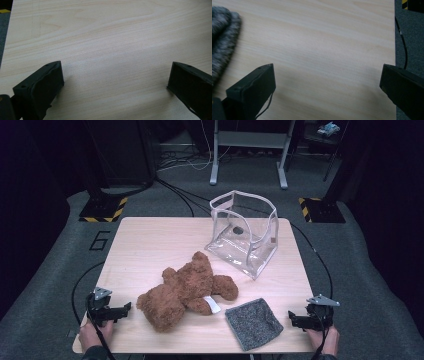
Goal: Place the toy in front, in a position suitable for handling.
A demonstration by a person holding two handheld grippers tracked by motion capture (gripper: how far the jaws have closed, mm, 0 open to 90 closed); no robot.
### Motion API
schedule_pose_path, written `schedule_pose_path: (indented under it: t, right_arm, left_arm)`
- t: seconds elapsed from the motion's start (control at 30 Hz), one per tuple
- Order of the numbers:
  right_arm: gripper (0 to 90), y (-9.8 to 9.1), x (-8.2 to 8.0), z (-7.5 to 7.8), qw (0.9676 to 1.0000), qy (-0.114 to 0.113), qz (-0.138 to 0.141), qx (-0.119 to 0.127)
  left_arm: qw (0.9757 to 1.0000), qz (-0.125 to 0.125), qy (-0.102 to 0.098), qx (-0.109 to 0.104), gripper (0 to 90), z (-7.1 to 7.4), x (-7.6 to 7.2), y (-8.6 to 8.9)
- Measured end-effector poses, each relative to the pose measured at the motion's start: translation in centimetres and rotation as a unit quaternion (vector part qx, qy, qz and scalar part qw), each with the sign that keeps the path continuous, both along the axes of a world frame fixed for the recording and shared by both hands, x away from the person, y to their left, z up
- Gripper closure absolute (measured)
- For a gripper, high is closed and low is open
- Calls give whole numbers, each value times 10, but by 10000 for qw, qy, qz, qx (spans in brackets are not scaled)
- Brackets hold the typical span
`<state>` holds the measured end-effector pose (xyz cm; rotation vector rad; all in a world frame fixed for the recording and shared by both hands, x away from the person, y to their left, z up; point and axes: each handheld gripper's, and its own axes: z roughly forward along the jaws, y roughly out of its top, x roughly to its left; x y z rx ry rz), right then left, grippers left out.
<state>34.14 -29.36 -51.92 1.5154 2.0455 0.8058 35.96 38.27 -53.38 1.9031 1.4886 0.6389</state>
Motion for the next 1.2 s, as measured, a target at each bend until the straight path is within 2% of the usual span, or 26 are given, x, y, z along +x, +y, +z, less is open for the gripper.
schedule_pose_path:
  t: [0.2, 0.3, 0.57, 0.7, 0.97, 1.0, 1.1, 1.2]
  right_arm:
    - [0, 16, 1, 30, 9998, -108, 97, 118]
    - [0, 23, 1, 41, 9995, -110, 164, 231]
    - [1, 47, -2, 64, 9986, -79, 444, 275]
    - [5, 59, -4, 68, 9976, -12, 578, 375]
    - [3, 84, -10, 71, 9952, 57, 899, 383]
    - [5, 88, -11, 71, 9950, 81, 885, 448]
    - [8, 93, -12, 68, 9941, 162, 997, 388]
    - [7, 102, -10, 60, 9930, 286, 1055, 437]
  left_arm:
    - [10000, 2, -1, 8, 0, 0, 0, 0]
    - [10000, 0, 0, 0, 0, 0, 0, 0]
    - [10000, 2, -3, 7, 0, 0, 0, 0]
    - [10000, 1, -3, 12, 0, 0, 0, 0]
    - [10000, 14, 9, 18, 0, 0, -1, 0]
    - [10000, 12, 10, 20, 0, 0, -1, 0]
    - [10000, 17, 27, 9, 0, 0, -1, 0]
    - [10000, 25, 8, 1, 0, 0, 0, 0]
